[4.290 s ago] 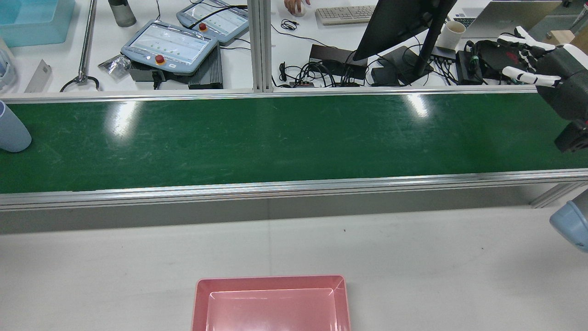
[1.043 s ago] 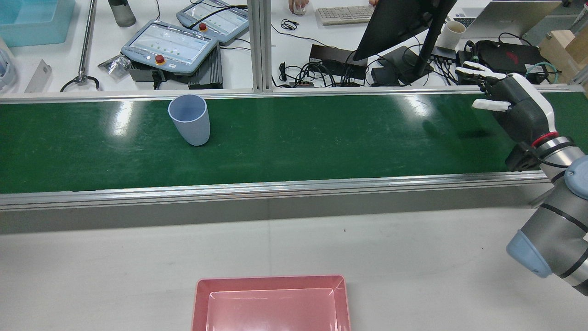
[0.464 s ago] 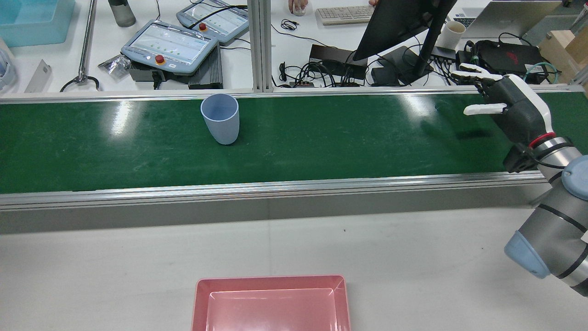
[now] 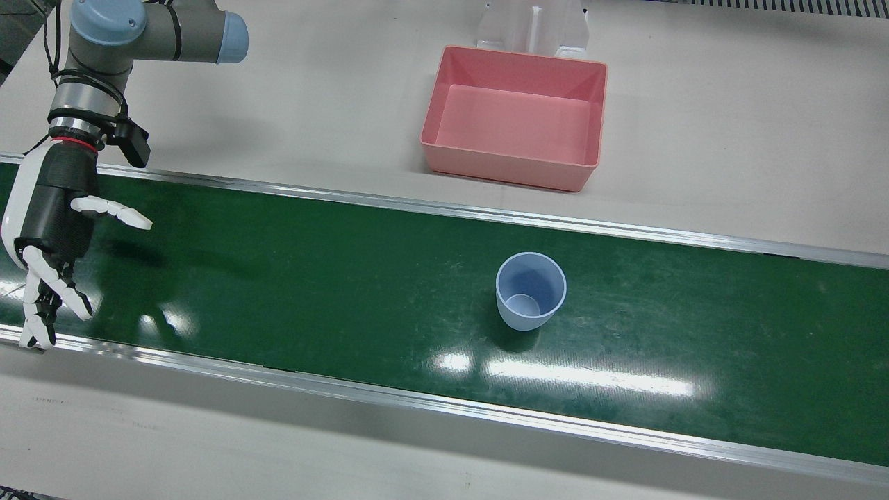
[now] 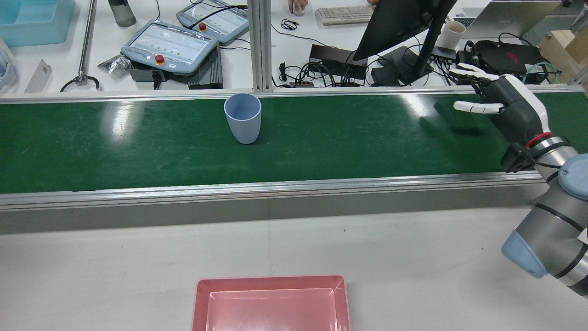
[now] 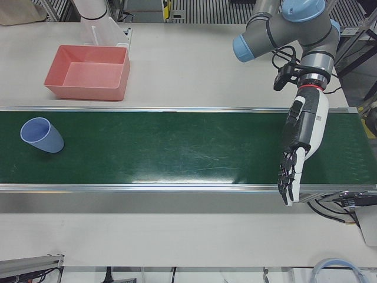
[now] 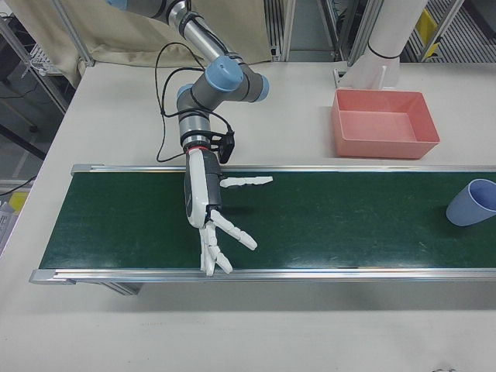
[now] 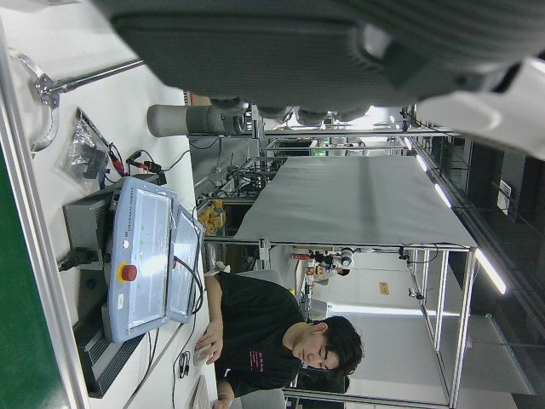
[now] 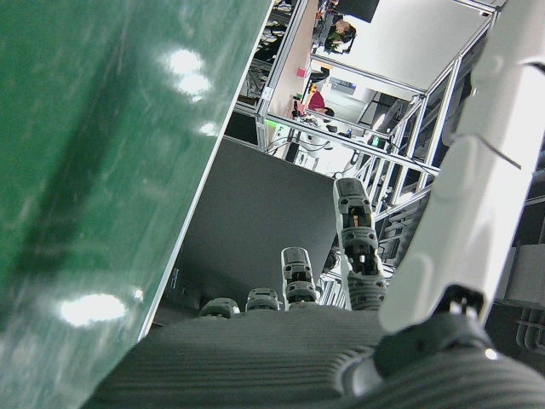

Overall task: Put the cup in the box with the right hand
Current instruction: 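Lower the open right hand toward the conveyor ahead of the blue cup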

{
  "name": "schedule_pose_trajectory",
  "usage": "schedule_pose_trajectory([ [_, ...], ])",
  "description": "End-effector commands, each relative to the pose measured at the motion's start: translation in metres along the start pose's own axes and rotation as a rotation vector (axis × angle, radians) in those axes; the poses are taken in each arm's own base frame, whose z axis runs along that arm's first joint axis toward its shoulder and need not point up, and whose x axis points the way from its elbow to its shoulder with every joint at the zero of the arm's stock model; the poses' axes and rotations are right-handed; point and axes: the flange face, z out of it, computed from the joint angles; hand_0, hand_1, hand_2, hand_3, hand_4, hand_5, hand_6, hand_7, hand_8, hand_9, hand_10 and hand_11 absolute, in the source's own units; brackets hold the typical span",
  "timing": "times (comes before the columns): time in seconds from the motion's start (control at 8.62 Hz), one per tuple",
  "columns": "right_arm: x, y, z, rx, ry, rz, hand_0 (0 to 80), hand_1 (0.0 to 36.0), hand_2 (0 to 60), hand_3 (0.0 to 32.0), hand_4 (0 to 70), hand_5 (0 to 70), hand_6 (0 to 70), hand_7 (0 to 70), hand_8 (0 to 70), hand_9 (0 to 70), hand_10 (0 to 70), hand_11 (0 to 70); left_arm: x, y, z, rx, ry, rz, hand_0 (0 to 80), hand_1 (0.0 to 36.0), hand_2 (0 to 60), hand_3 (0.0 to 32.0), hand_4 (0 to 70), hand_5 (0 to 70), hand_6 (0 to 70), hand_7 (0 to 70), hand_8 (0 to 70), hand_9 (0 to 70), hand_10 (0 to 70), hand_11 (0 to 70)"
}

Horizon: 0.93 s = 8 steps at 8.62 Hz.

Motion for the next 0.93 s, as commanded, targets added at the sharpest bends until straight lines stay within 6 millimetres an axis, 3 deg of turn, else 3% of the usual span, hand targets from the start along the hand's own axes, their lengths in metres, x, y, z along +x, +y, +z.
schedule_pose_trajectory([
  [0.0, 0.0065, 0.002, -0.0007, -0.004, 0.01, 0.009, 50.5, 12.2, 0.7, 0.0, 19.7, 4.1, 4.4, 19.8, 0.0, 4.3, 0.0, 0.4, -0.0001, 0.0, 0.0, 0.0, -0.001, 0.0, 0.0, 0.0, 0.0, 0.0, 0.0, 0.0, 0.0, 0.0, 0.0, 0.0, 0.0, 0.0],
  [0.12, 0.0071, 0.0023, -0.0006, -0.005, 0.01, 0.015, 48.5, 15.1, 14.0, 0.0, 15.4, 3.9, 4.4, 19.7, 0.1, 4.7, 0.0, 0.5, 0.0, 0.0, 0.0, 0.0, 0.0, 0.0, 0.0, 0.0, 0.0, 0.0, 0.0, 0.0, 0.0, 0.0, 0.0, 0.0, 0.0, 0.0],
  [0.23, 0.0078, 0.0026, -0.0008, -0.005, 0.01, 0.016, 47.6, 13.3, 14.6, 0.0, 16.9, 3.4, 4.4, 19.8, 1.0, 6.2, 0.0, 0.7, 0.0, 0.0, 0.0, 0.0, 0.0, 0.0, 0.0, 0.0, 0.0, 0.0, 0.0, 0.0, 0.0, 0.0, 0.0, 0.0, 0.0, 0.0],
  [0.35, 0.0101, 0.0035, -0.001, -0.007, 0.014, 0.016, 47.7, 5.7, 2.3, 0.0, 23.9, 2.5, 4.2, 19.1, 1.7, 7.2, 0.0, 0.8, -0.0001, 0.0, 0.0, 0.0, -0.001, 0.0, 0.0, 0.0, 0.0, 0.0, 0.0, 0.0, 0.0, 0.0, 0.0, 0.0, 0.0, 0.0],
  [0.46, 0.0122, 0.0048, -0.0015, -0.009, 0.018, 0.018, 45.5, 6.7, 7.4, 0.0, 21.3, 2.1, 4.2, 19.3, 2.0, 7.8, 0.1, 1.0, 0.0, 0.0, 0.0, 0.0, 0.0, 0.0, 0.0, 0.0, 0.0, 0.0, 0.0, 0.0, 0.0, 0.0, 0.0, 0.0, 0.0, 0.0],
  [0.81, 0.0124, 0.0087, -0.0022, -0.017, 0.02, 0.023, 45.2, 5.5, 6.0, 0.0, 23.9, 2.0, 4.1, 19.3, 2.4, 8.2, 0.1, 0.8, -0.0001, 0.0, 0.0, 0.0, -0.001, 0.0, 0.0, 0.0, 0.0, 0.0, 0.0, 0.0, 0.0, 0.0, 0.0, 0.0, 0.0, 0.0],
])
